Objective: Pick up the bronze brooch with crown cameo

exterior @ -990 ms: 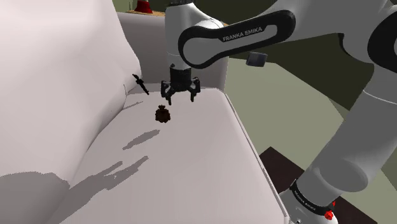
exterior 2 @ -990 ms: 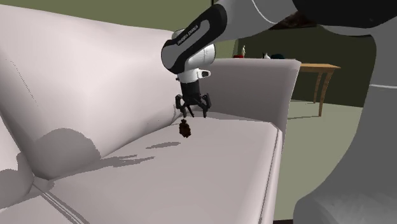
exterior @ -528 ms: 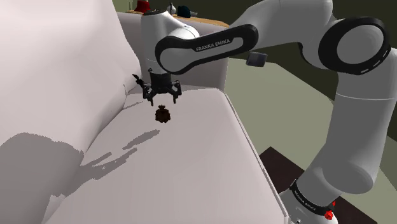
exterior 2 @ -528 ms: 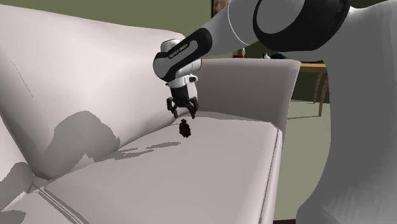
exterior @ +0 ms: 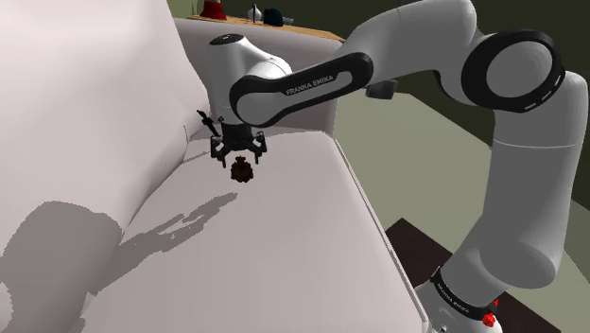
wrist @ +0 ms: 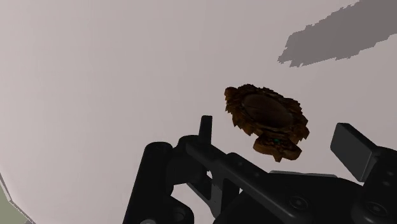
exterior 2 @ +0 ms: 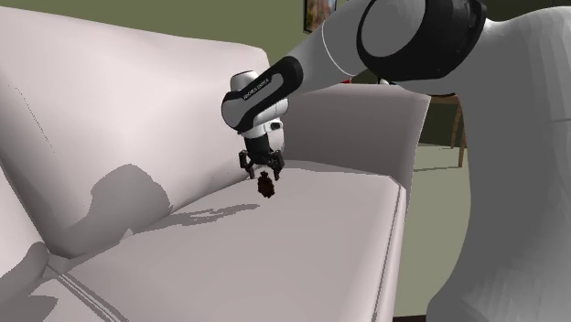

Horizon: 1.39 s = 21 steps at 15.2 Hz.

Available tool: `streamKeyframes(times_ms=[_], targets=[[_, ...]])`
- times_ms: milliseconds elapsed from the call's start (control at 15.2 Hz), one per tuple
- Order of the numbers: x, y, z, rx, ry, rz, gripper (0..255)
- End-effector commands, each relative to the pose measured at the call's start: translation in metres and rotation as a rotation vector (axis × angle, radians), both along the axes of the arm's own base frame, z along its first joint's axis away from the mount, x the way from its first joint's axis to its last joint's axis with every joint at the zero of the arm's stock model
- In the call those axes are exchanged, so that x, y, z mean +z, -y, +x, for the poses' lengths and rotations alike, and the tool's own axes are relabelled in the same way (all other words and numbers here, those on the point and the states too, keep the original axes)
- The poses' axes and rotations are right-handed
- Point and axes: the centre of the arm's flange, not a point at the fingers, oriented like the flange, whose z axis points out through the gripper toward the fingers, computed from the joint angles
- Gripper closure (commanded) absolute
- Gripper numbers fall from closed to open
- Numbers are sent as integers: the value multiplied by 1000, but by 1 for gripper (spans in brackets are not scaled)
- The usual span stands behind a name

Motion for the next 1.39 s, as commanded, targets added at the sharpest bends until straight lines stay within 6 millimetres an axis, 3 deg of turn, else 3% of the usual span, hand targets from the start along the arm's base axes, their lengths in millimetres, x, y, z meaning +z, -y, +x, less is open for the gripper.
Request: streamKeyframes(times_ms=[0,594,1320], targets=[[-2,0,0,0,0,0,255],[-2,0,0,0,0,0,255],[56,0,0,0,0,0,255]])
